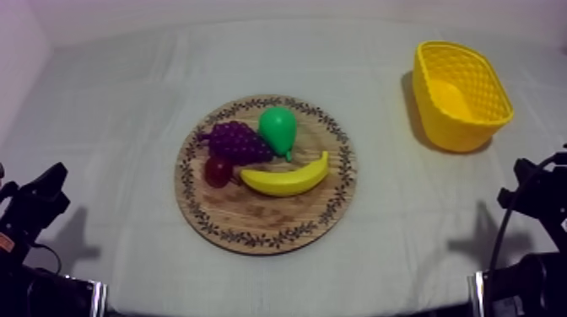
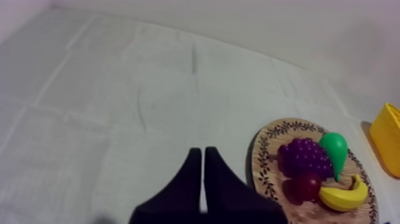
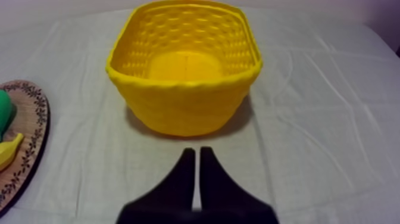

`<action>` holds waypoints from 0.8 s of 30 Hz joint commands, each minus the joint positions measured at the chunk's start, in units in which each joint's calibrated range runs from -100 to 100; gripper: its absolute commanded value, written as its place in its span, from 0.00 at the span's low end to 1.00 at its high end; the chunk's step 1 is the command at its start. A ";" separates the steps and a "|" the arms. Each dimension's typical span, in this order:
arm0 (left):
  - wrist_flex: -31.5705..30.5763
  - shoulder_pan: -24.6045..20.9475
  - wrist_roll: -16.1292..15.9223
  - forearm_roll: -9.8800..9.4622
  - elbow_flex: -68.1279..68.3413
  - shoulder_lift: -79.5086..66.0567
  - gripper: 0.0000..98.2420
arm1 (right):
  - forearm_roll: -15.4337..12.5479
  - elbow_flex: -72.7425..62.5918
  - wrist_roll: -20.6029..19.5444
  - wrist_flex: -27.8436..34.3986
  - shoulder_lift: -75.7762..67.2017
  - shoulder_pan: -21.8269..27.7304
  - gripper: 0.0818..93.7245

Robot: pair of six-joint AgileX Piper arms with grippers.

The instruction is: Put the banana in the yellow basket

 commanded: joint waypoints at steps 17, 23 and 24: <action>-0.01 0.01 0.01 0.04 -0.03 0.00 0.00 | 0.62 -0.57 -4.44 1.36 -0.04 1.11 0.00; -0.01 0.01 0.01 0.04 -0.03 0.00 0.00 | 0.93 -7.79 -7.07 6.51 1.86 0.36 0.00; -0.01 0.01 0.01 0.04 -0.03 0.00 0.00 | 0.82 -9.68 -7.23 6.66 2.72 0.21 0.00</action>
